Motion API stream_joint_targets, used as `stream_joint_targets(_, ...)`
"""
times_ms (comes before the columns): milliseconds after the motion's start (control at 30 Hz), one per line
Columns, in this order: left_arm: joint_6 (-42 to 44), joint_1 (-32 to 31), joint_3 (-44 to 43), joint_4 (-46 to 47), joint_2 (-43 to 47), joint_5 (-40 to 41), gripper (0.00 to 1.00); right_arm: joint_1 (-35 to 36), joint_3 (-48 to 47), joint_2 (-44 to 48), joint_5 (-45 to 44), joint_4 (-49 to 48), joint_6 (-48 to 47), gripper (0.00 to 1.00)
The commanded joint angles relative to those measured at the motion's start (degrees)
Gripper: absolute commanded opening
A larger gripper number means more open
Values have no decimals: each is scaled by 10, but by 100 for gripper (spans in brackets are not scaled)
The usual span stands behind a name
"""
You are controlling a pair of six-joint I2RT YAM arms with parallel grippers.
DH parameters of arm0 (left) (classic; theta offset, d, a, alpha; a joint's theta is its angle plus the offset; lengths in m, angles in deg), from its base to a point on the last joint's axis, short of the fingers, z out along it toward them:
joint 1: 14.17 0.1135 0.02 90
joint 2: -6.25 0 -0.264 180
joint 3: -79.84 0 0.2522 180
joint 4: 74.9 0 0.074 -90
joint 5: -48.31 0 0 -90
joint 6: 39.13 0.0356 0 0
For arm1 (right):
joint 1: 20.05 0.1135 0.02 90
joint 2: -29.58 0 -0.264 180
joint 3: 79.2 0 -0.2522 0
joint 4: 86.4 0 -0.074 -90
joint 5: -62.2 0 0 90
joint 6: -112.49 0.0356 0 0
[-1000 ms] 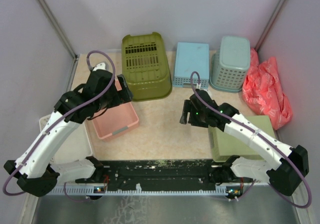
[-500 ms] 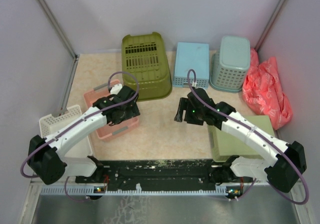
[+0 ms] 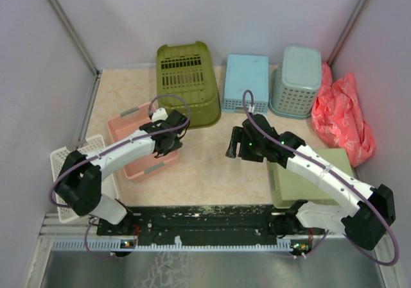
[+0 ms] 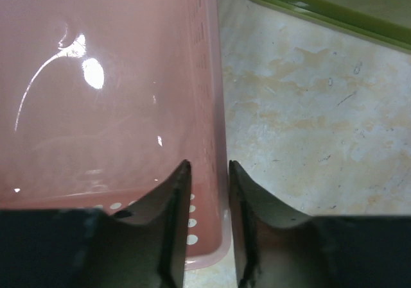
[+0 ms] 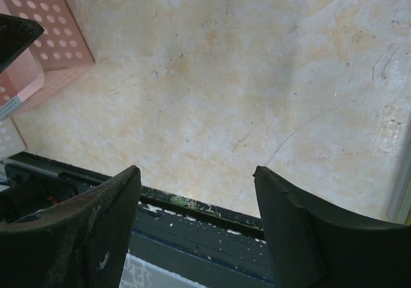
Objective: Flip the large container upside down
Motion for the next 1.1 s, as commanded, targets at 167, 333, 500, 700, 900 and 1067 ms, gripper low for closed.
stream_joint_targets(167, -58, -2, -14, -85, 149, 25, 2, 1, -31, 14, -26, 4, -9, 72)
stream_joint_targets(333, -5, -1, -84, -84, 240, 10, 0, 1, -44, 0, -28, -1, -15, 72)
stream_joint_targets(500, 95, -2, -159, -59, 267, -101, 0, 1, -77, -3, -72, 22, -18, 72)
stream_joint_targets(700, 99, -21, -181, -68, 322, -228, 0, -40, -140, 42, -138, 75, -30, 72)
stream_joint_targets(900, 180, -21, -231, -54, 341, -440, 0, -92, -223, 83, -216, 126, -70, 72)
stream_joint_targets(1067, 188, -21, -218, -17, 328, -639, 0, -93, -294, 83, -284, 159, -90, 72)
